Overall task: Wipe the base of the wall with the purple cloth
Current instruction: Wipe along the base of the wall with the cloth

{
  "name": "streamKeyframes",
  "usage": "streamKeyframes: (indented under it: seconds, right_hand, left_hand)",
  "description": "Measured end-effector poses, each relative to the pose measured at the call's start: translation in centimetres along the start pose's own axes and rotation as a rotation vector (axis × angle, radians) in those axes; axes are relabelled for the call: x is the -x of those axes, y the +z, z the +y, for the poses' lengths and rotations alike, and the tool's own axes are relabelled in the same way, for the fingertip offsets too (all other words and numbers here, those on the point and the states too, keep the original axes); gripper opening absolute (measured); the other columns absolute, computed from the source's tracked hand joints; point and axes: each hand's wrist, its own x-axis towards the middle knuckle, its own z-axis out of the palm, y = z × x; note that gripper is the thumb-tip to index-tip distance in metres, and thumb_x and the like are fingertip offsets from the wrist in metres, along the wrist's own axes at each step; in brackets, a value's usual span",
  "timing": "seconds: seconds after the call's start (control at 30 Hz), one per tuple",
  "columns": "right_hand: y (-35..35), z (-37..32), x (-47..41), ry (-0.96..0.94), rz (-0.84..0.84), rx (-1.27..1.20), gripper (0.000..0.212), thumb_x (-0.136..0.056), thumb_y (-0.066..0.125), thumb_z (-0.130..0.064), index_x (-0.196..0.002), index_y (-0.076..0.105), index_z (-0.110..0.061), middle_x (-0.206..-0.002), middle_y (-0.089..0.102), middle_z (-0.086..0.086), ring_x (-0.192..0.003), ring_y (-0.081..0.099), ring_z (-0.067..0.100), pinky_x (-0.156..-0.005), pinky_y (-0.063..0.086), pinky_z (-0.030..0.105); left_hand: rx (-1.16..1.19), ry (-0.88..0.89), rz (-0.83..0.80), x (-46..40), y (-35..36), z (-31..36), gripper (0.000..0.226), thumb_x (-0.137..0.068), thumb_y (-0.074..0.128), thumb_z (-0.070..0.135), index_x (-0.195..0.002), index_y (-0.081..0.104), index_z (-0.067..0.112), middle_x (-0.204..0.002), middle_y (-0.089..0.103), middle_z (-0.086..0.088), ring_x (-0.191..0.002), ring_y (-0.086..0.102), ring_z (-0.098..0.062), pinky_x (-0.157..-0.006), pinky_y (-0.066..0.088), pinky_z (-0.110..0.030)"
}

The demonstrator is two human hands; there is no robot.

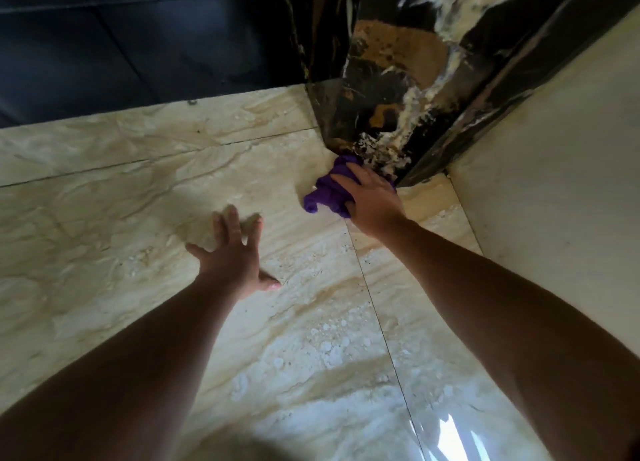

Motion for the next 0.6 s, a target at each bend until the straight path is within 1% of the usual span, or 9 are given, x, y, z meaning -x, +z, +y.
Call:
streamKeyframes:
  seconds: [0.13,0.23,0.3,0.37,0.47,0.5,0.53,0.57,0.6]
  right_hand:
    - [0.0,3.7,4.5,0.034,-0.005,0.083,0.063,-0.087,0.063,-0.029,-0.146,0.042,-0.034,-0.157,0.034,0.003,-0.143,0.033,0.030,-0.110,0.039,0.050]
    - [0.0,4.6,6.7,0.109,0.011,0.065,0.062,-0.082,0.070,-0.037,-0.140,0.049,-0.035,-0.152,0.041,0.002,-0.137,0.038,0.030,-0.102,0.045,0.050]
    - [-0.3,4.7,8.8,0.205,0.039,0.030,0.058,-0.082,0.069,-0.037,-0.138,0.051,-0.034,-0.148,0.044,0.003,-0.133,0.039,0.031,-0.098,0.046,0.051]
    - [-0.6,4.8,9.9,0.289,-0.004,0.067,0.054,-0.084,0.066,-0.042,-0.136,0.053,-0.033,-0.144,0.045,0.006,-0.128,0.040,0.034,-0.094,0.048,0.050]
    - [-2.7,6.0,13.0,0.518,-0.100,-0.032,0.044,-0.084,0.067,-0.038,-0.126,0.060,-0.027,-0.128,0.055,0.010,-0.115,0.052,0.034,-0.081,0.053,0.043]
    - [-3.5,6.2,14.2,0.594,-0.115,-0.139,0.034,-0.085,0.066,-0.031,-0.119,0.063,-0.024,-0.118,0.063,0.010,-0.104,0.062,0.032,-0.075,0.056,0.040]
    - [-4.9,6.4,15.8,0.646,-0.125,-0.244,0.023,-0.087,0.063,-0.023,-0.110,0.065,-0.021,-0.102,0.072,0.010,-0.086,0.071,0.028,-0.065,0.060,0.037]
    - [-5.8,6.6,17.6,0.687,-0.103,-0.341,0.015,-0.089,0.062,-0.016,-0.102,0.066,-0.020,-0.081,0.074,0.007,-0.063,0.073,0.020,-0.051,0.058,0.030]
    - [-6.5,6.9,19.2,0.726,-0.062,-0.400,0.013,-0.089,0.062,-0.012,-0.098,0.067,-0.020,-0.065,0.071,0.001,-0.045,0.067,0.011,-0.041,0.050,0.021]
  left_hand:
    - [-0.074,-0.113,-0.010,0.1,-0.4,1.8,0.137,-0.067,0.077,0.068,-0.155,-0.022,0.033,-0.162,-0.028,-0.018,-0.151,-0.015,-0.046,-0.108,0.008,-0.081]
    - [-0.096,-0.194,-0.005,1.5,-0.2,2.7,0.128,-0.072,0.069,0.074,-0.157,-0.019,0.033,-0.164,-0.015,-0.024,-0.150,-0.004,-0.053,-0.112,0.009,-0.077]
    - [-0.125,-0.200,0.029,4.0,0.6,2.0,0.120,-0.076,0.058,0.080,-0.158,-0.014,0.030,-0.164,-0.009,-0.027,-0.149,0.001,-0.052,-0.115,0.010,-0.071]
    - [-0.156,-0.204,0.050,6.2,2.1,0.2,0.115,-0.079,0.053,0.080,-0.159,-0.009,0.026,-0.164,-0.007,-0.028,-0.150,0.002,-0.050,-0.117,0.013,-0.067]
    - [-0.294,-0.135,0.083,9.4,1.3,-0.1,0.112,-0.086,0.059,0.067,-0.159,-0.013,0.023,-0.165,-0.007,-0.026,-0.152,0.005,-0.045,-0.117,0.022,-0.062]
    - [-0.311,-0.102,0.108,10.0,0.4,0.5,0.112,-0.087,0.062,0.061,-0.158,-0.015,0.022,-0.165,-0.004,-0.026,-0.151,0.012,-0.044,-0.116,0.028,-0.059]
    - [-0.323,-0.073,0.160,10.8,-0.9,1.6,0.111,-0.088,0.064,0.057,-0.158,-0.014,0.020,-0.164,0.005,-0.026,-0.148,0.023,-0.042,-0.113,0.035,-0.055]
    - [-0.326,-0.053,0.205,11.7,-2.4,3.0,0.107,-0.089,0.064,0.054,-0.159,-0.008,0.018,-0.160,0.020,-0.024,-0.142,0.036,-0.039,-0.107,0.042,-0.050]
    - [-0.329,-0.038,0.231,12.4,-4.0,4.5,0.097,-0.090,0.063,0.053,-0.159,0.005,0.016,-0.152,0.037,-0.021,-0.132,0.048,-0.035,-0.098,0.048,-0.046]
